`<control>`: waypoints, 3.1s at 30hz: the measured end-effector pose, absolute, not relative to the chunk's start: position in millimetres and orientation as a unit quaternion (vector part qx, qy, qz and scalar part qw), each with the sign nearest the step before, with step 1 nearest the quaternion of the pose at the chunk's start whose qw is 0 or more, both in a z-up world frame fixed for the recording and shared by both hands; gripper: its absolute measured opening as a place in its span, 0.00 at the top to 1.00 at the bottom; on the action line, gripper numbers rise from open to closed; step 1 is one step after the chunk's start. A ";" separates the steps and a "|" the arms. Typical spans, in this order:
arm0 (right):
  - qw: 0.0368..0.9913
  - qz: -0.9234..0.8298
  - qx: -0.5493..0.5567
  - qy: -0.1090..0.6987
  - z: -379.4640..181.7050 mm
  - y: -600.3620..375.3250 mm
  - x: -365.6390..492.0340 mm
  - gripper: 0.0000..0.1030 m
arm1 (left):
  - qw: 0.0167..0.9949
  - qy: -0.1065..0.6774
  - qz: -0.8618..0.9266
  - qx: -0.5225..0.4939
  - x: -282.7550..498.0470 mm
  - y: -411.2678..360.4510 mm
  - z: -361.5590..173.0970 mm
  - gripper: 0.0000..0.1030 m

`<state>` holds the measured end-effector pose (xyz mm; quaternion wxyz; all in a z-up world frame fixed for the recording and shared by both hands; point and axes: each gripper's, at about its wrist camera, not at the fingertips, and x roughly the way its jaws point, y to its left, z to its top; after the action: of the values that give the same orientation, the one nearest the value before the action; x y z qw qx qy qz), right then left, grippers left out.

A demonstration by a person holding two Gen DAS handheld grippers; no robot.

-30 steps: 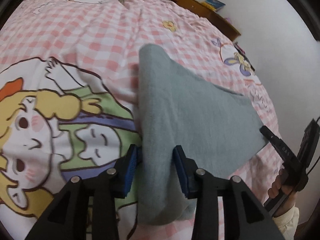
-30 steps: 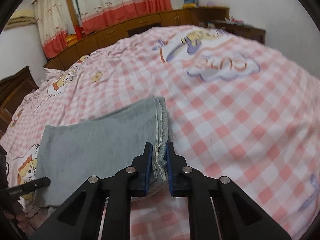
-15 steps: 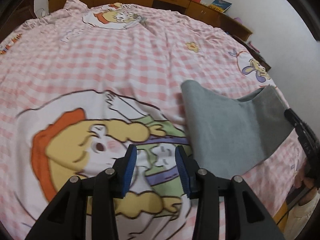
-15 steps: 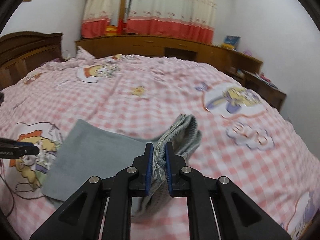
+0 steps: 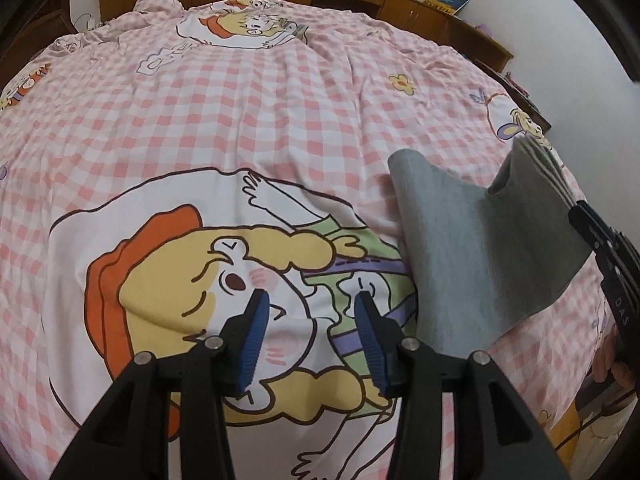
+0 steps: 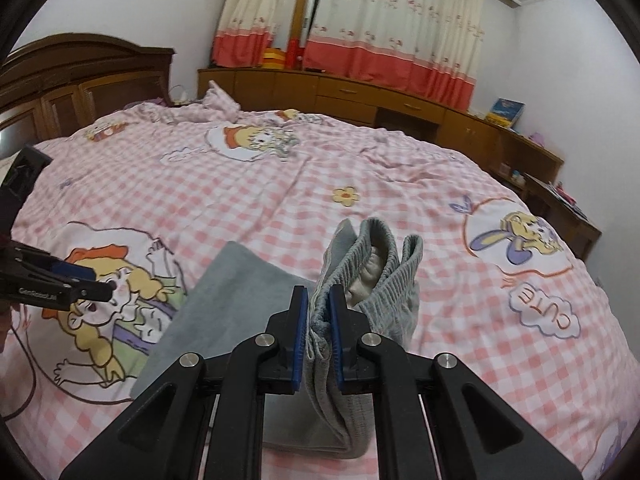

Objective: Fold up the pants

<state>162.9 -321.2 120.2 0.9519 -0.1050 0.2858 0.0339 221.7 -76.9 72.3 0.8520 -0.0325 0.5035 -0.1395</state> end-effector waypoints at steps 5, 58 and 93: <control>0.948 0.053 -0.130 0.286 115.1 -298.6 163.9 0.89 | 0.853 0.503 -0.136 -0.035 220.3 -70.3 71.4 0.55; 0.925 0.060 -0.125 0.353 35.1 -285.2 168.6 0.73 | 0.844 0.512 -0.153 -0.050 211.9 -72.4 50.2 0.54; 0.946 0.083 -0.003 0.313 73.6 -308.8 125.5 0.54 | 0.850 0.484 -0.205 -0.021 221.2 -163.7 81.7 0.50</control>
<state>125.5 -308.8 73.6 0.9462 -0.0035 0.3126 0.0830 221.2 -163.7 81.7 0.8505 -0.0205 0.4840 -0.2050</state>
